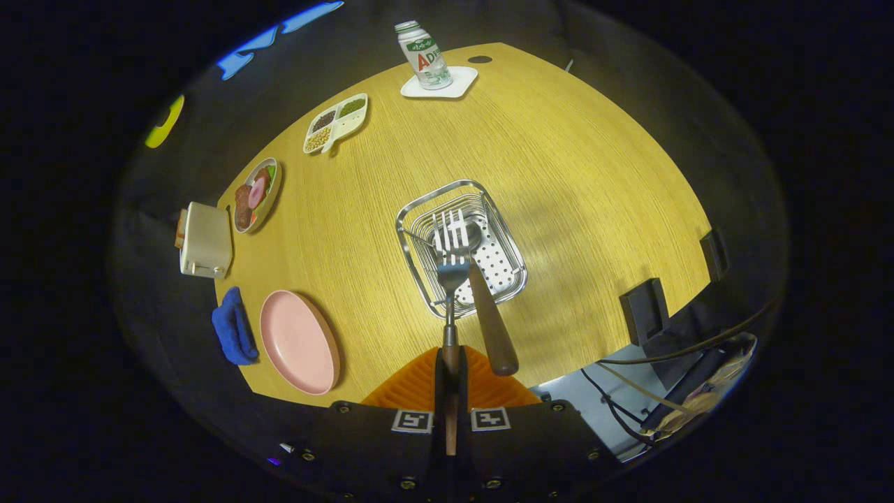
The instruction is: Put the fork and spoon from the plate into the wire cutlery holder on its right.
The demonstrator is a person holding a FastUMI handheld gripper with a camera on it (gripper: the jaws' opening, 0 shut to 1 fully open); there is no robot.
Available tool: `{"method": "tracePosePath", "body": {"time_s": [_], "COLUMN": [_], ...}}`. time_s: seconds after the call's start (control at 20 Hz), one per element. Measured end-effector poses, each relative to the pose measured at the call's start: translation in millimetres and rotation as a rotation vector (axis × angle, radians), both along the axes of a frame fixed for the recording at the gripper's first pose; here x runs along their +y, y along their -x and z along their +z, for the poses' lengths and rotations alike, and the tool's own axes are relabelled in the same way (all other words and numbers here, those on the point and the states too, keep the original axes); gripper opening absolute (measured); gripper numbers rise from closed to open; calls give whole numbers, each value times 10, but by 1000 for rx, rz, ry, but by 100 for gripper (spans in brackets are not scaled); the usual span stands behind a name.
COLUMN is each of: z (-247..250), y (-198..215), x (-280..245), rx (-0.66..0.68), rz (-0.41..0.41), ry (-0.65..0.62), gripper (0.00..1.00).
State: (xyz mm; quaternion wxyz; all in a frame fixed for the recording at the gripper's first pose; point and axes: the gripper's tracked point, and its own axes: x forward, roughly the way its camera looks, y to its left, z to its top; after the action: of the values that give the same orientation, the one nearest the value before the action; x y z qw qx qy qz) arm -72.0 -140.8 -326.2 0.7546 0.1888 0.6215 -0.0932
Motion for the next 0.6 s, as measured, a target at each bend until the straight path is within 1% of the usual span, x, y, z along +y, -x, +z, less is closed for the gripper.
{"method": "tracePosePath", "body": {"time_s": [0.1, 0.2, 0.25, 0.6], "z": [44, 63, 82, 247], "y": [-66, -95, -111, -237], "x": [5, -7, -22, -92], "rx": [-17, -30, -37, -112], "rz": [-11, -12, -11, -30], "ry": [-11, -14, -7, 25], "gripper": [8, 9, 12, 12]}}
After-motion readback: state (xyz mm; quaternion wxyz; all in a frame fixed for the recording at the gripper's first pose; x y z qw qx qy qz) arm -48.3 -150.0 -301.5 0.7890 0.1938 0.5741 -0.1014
